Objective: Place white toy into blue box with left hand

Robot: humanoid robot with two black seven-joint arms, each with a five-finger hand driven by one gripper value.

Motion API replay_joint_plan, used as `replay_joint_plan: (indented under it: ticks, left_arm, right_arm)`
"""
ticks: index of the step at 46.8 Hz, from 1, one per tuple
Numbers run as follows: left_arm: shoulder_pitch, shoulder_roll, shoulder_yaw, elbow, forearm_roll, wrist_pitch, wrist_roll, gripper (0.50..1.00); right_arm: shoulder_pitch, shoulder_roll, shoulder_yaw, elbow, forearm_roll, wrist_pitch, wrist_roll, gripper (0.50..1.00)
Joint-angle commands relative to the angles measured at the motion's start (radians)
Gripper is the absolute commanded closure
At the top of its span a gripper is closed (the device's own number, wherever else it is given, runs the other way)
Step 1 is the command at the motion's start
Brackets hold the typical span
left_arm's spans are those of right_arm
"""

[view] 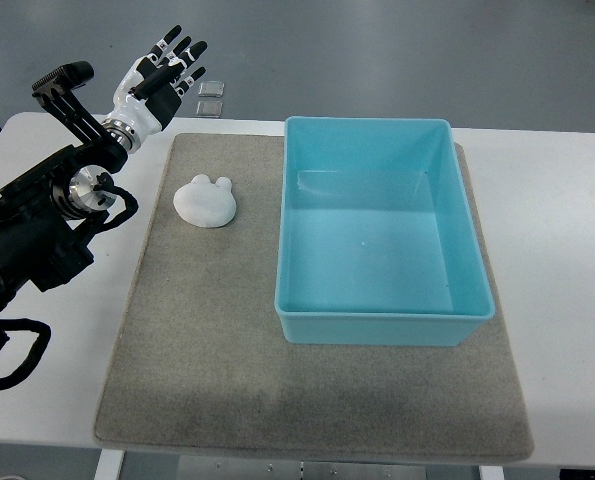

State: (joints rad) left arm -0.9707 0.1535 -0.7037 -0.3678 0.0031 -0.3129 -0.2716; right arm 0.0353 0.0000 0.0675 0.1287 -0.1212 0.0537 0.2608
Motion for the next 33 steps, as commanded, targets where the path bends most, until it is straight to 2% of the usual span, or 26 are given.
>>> replay_joint_plan:
  ticks: [1,9,33]
  left_arm:
    - [0.0,0.0,0.0,0.0,0.0,0.0,0.0,0.506]
    - [0.001,0.006,-0.003,0.0,-0.002,0.0,-0.028,0.506]
    - [0.0,0.006,-0.002,0.0,-0.002,0.0,-0.028,0.506]
  right_arm:
    - [0.0,0.0,0.0,0.0,0.0,0.0,0.0,0.564]
    - [0.0,0.0,0.0,0.0,0.0,0.0,0.0,0.564]
    - [0.0,0.0,0.0,0.0,0.0,0.0,0.0,0.564]
